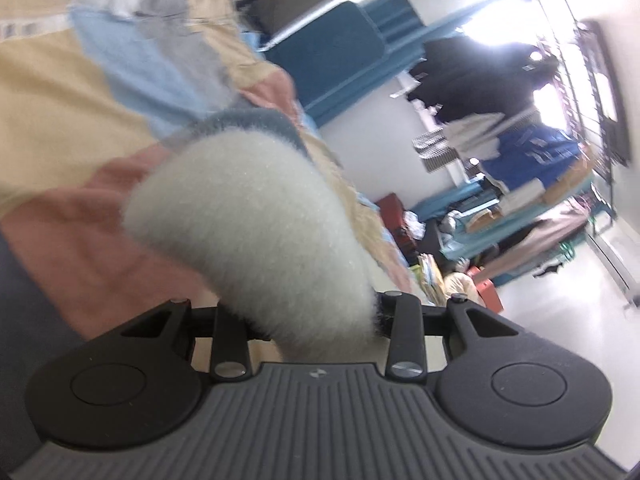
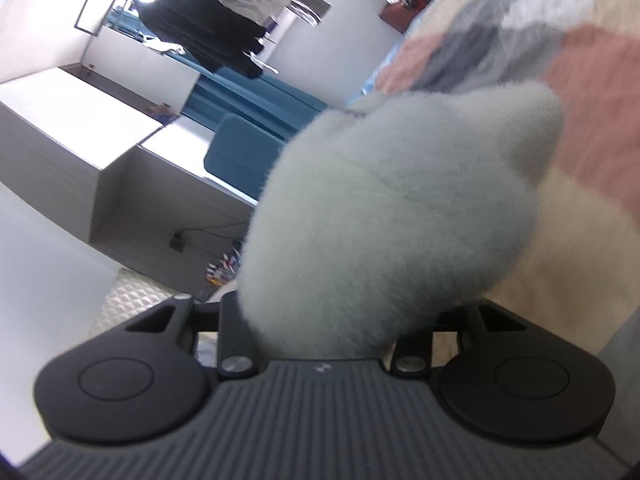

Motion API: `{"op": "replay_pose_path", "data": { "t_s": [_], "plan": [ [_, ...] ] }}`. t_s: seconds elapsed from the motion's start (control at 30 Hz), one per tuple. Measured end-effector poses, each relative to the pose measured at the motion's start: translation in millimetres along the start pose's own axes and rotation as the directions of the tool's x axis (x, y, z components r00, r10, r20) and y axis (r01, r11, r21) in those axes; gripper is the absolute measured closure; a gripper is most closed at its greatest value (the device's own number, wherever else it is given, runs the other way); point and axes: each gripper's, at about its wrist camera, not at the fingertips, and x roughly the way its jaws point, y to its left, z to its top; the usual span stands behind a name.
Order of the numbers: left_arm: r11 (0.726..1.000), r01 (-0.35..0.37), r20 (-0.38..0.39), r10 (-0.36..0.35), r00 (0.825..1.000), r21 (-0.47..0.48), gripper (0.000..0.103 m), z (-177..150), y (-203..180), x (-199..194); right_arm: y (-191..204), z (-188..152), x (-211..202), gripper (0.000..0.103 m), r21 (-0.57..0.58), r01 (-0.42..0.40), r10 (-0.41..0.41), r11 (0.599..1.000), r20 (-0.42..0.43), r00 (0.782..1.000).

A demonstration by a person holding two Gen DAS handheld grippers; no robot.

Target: Fold large clothes

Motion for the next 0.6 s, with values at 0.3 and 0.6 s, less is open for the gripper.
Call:
{"op": "replay_pose_path", "data": {
  "t_s": [0.3,0.6],
  "plan": [
    [0.996,0.083,-0.067,-0.082,0.994,0.012,0.062,-12.8,-102.0,69.4,0.9,109.3,-17.7,0.057,-0.03,-0.015,0.017,0.999,0.061,0.998],
    [0.985,0.157,-0.117,-0.149,0.982,0.064,0.062,-35.8,-185.8,192.4,-38.7,215.0,-5.9,0.057,-0.005,-0.019,0.02,1.0,0.142,0.99]
  ]
}}
